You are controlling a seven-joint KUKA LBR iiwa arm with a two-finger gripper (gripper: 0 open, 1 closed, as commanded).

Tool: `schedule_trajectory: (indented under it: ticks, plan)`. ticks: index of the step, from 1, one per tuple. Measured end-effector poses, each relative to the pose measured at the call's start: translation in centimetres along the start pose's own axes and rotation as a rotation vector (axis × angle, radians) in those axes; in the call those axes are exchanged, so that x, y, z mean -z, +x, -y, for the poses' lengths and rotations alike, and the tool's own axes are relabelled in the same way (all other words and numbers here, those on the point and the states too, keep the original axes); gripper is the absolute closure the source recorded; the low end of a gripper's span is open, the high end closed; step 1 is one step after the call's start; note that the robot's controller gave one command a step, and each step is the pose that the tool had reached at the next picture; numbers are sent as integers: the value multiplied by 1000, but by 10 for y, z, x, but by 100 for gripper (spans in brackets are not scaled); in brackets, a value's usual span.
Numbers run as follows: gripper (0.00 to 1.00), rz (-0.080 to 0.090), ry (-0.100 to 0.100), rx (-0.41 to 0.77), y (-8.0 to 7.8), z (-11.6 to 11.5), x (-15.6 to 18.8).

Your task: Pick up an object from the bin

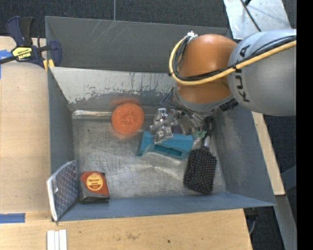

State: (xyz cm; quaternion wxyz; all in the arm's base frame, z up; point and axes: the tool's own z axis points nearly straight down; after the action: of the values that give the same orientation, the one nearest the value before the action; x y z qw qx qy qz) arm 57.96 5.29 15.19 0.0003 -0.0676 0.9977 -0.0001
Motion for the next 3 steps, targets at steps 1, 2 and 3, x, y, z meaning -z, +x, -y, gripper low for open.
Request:
schedule_trajectory:
  ticks: [1, 2, 3]
  plan:
    - [0, 1, 0, 8, 18, 12, 18]
    - [0, 2, 0, 7, 17, 12, 18]
    - [100, 17, -3, 153, -3, 23, -63]
